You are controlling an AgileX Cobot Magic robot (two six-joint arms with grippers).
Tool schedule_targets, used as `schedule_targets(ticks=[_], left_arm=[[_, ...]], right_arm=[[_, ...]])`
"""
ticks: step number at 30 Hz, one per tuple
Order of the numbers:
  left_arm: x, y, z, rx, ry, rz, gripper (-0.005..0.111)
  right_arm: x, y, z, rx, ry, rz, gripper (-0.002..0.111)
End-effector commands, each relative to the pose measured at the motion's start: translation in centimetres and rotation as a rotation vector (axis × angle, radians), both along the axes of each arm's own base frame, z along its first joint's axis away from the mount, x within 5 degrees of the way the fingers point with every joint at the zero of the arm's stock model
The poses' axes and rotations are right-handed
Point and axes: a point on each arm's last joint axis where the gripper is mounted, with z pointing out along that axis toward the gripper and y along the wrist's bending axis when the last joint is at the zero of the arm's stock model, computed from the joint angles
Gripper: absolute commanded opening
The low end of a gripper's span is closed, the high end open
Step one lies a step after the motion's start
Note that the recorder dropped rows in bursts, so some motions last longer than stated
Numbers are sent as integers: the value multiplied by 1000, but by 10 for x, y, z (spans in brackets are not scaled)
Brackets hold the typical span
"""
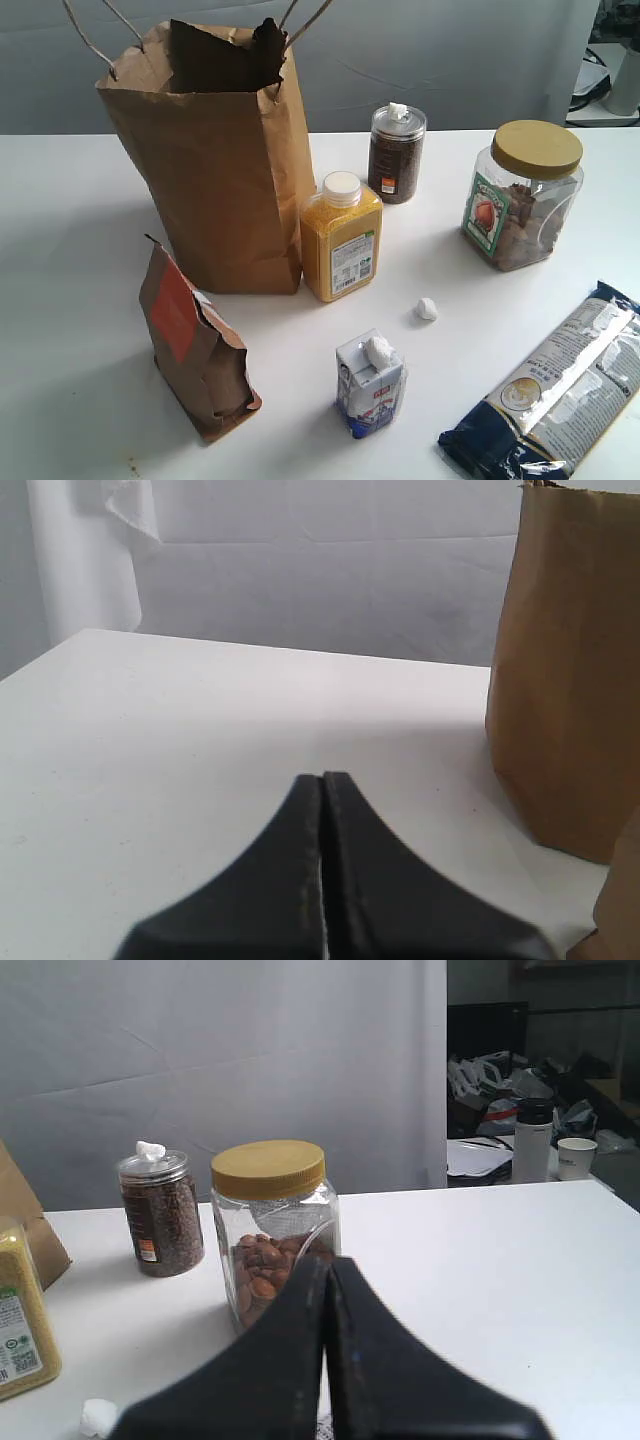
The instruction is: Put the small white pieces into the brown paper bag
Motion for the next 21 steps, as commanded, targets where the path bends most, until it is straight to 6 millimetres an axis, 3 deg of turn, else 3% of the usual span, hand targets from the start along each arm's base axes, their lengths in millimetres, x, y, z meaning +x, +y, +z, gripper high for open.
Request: schedule_targets(ticks=[1, 12, 21], left_arm=[[0, 0, -1, -11, -3, -4, 0], [0, 0, -1, -11, -3, -4, 0], [0, 0, -1, -11, -3, -4, 0]], right_arm=[[0, 0, -1, -19, -5, -2, 0], [0, 0, -1, -13, -8, -2, 0], [-1, 0, 9, 120, -46, -3, 0]])
